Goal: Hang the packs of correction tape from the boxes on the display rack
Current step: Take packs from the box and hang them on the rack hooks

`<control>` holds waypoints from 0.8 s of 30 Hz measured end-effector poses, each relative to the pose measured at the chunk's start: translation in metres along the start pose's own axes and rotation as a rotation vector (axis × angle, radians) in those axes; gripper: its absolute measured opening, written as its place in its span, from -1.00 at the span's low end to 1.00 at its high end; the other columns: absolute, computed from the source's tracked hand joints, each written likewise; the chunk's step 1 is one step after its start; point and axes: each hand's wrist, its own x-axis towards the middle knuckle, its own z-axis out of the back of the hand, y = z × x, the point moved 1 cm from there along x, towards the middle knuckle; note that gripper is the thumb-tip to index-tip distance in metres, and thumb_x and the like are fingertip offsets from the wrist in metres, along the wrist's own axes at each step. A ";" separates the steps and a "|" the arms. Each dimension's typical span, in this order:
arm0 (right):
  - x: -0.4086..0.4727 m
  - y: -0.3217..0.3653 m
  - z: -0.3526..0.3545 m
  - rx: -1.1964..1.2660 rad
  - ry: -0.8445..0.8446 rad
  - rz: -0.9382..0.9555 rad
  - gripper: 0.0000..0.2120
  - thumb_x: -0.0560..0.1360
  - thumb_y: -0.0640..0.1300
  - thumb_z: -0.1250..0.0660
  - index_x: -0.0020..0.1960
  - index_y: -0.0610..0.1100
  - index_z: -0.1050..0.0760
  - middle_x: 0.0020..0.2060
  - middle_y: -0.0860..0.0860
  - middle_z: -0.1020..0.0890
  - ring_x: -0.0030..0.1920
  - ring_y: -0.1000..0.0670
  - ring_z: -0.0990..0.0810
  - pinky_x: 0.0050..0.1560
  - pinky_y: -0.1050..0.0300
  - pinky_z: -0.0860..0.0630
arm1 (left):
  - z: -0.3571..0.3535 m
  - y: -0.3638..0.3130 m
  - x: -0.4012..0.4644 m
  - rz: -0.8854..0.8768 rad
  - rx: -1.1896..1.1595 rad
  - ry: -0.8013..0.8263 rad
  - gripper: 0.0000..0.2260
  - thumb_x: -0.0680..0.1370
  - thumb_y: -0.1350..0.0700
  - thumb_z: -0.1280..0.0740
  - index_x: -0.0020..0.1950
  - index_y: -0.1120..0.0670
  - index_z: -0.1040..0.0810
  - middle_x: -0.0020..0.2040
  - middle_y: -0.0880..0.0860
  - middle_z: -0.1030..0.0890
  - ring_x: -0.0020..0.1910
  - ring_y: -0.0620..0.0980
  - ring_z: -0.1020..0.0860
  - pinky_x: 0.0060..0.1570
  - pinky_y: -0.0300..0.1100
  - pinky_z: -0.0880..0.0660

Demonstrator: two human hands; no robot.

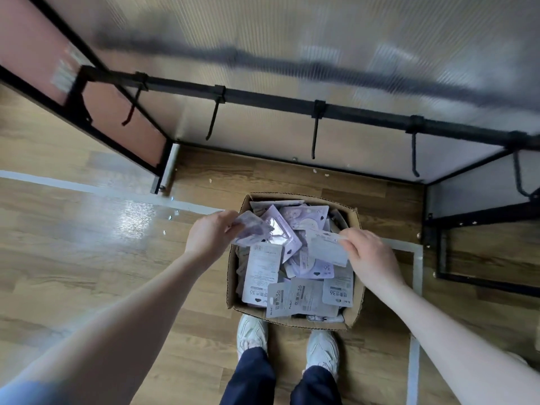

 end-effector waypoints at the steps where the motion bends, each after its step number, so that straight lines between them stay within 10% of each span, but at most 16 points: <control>1: -0.004 0.007 0.010 0.010 0.004 -0.033 -0.80 0.58 -0.14 -0.18 0.08 -0.16 -0.54 -0.01 -0.04 -0.62 0.00 -0.08 -0.57 -0.14 0.12 -0.42 | 0.013 -0.008 -0.003 -0.004 -0.037 -0.007 -0.67 0.51 0.04 -0.34 -0.37 0.02 -0.28 -0.44 -0.06 -0.35 -0.38 0.06 -0.38 -0.47 -0.17 -0.13; 12: -0.032 0.101 0.146 0.108 -0.243 -0.109 -0.84 0.57 -0.18 -0.19 0.07 -0.16 -0.51 0.02 -0.04 -0.61 -0.06 -0.04 -0.56 -0.25 0.14 -0.41 | 0.173 -0.095 -0.053 -0.075 -0.142 -0.090 -0.57 0.46 0.06 -0.38 -0.46 -0.02 -0.19 -0.50 -0.04 -0.29 -0.45 -0.04 -0.25 -0.45 -0.14 -0.13; 24: -0.068 0.185 0.310 0.128 -0.437 0.004 -0.89 0.55 -0.15 -0.24 0.03 -0.14 -0.51 -0.07 -0.04 -0.63 -0.14 -0.06 -0.59 -0.27 -0.02 -0.55 | 0.340 -0.188 -0.108 -0.275 -0.168 -0.255 -0.79 0.48 0.05 -0.37 -0.27 0.15 -0.52 -0.39 0.00 -0.48 -0.43 -0.10 -0.34 -0.43 -0.24 -0.19</control>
